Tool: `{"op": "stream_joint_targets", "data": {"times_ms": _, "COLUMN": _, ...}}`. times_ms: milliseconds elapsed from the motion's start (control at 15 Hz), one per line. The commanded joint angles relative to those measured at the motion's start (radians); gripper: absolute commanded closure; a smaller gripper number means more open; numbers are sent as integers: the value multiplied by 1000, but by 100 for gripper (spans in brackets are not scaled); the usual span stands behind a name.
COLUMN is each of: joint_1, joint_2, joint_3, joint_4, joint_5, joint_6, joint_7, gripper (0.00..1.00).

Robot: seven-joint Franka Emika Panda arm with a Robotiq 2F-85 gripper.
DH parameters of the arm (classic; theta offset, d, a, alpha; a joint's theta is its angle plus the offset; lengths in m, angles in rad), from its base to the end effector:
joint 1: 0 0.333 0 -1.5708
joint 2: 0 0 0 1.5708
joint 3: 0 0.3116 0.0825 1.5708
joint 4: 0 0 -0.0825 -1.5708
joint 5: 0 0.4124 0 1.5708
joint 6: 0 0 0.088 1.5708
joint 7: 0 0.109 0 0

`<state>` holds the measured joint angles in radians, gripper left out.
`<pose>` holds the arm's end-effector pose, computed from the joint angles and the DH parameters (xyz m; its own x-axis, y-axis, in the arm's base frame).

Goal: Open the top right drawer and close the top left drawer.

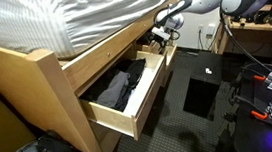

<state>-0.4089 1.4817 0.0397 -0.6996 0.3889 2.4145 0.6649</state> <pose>0.7539 -0.3075 0.0248 0.2451 -0.9664 -0.0771 -0.9032 -0.1987 -0.3805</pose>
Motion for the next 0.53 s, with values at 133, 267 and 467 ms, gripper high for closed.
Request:
{"op": "stream_joint_targets", "data": {"times_ms": 133, "joint_1": 13, "joint_2": 0, "joint_3": -101, "joint_4": -39, "joint_5": -61, "joint_6": -119, "joint_7": 94, "gripper": 0}}
{"op": "stream_joint_targets", "data": {"times_ms": 267, "joint_1": 1, "joint_2": -11, "joint_3": -139, "joint_4": -32, "joint_5": -99, "joint_6": -170, "joint_7": 94, "gripper": 0}}
{"op": "stream_joint_targets", "data": {"times_ms": 467, "joint_1": 0, "joint_2": 37, "joint_3": -198, "joint_4": 139, "joint_5": -161, "joint_6": -355, "joint_7": 133, "gripper": 0}}
